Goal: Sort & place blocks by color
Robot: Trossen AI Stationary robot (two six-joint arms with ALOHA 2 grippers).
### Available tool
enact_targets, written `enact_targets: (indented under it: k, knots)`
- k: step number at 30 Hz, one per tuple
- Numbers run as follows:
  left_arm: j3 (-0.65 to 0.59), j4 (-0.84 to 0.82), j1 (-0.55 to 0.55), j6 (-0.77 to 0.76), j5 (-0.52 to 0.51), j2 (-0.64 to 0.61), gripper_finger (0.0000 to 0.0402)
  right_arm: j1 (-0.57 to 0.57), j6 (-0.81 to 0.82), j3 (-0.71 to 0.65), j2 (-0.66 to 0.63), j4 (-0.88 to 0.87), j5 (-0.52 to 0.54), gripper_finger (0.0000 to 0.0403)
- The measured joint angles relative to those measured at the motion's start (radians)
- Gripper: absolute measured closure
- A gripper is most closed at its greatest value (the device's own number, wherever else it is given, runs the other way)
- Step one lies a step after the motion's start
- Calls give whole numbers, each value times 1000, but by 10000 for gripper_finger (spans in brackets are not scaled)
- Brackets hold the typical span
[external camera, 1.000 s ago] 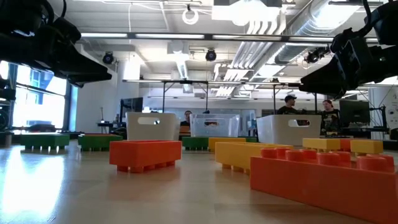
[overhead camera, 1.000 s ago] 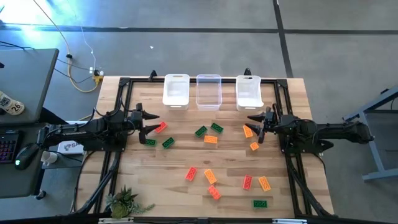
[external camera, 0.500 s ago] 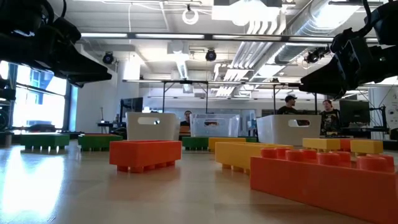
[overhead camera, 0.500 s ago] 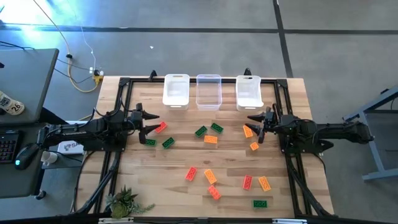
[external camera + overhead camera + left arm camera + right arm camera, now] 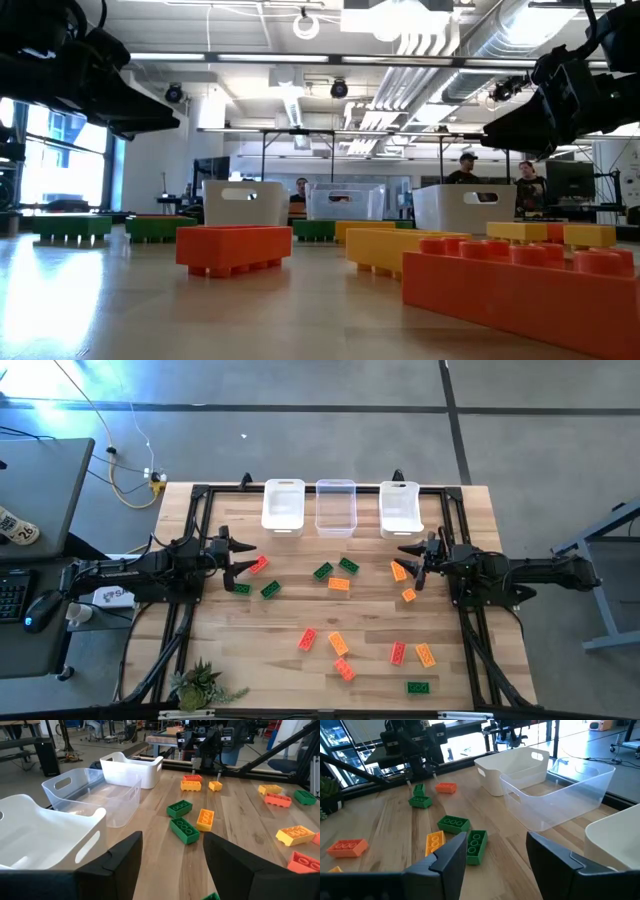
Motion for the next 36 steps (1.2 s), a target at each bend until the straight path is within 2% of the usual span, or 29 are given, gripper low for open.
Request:
enact_targets:
  k: [8, 23, 30, 36]
  knots:
    - [0, 0, 0, 0, 0, 0, 202, 0, 32, 0, 0, 1, 1, 210]
    - [0, 0, 0, -34, 0, 0, 202, 0, 296, 42, -1, 11, 15, 210]
    - [0, 0, 0, -35, 0, 0, 202, 0, 342, 158, 1, -3, -31, 210]
    - [0, 0, 0, -34, 0, 0, 202, 0, 354, 351, 64, -235, -26, 210]
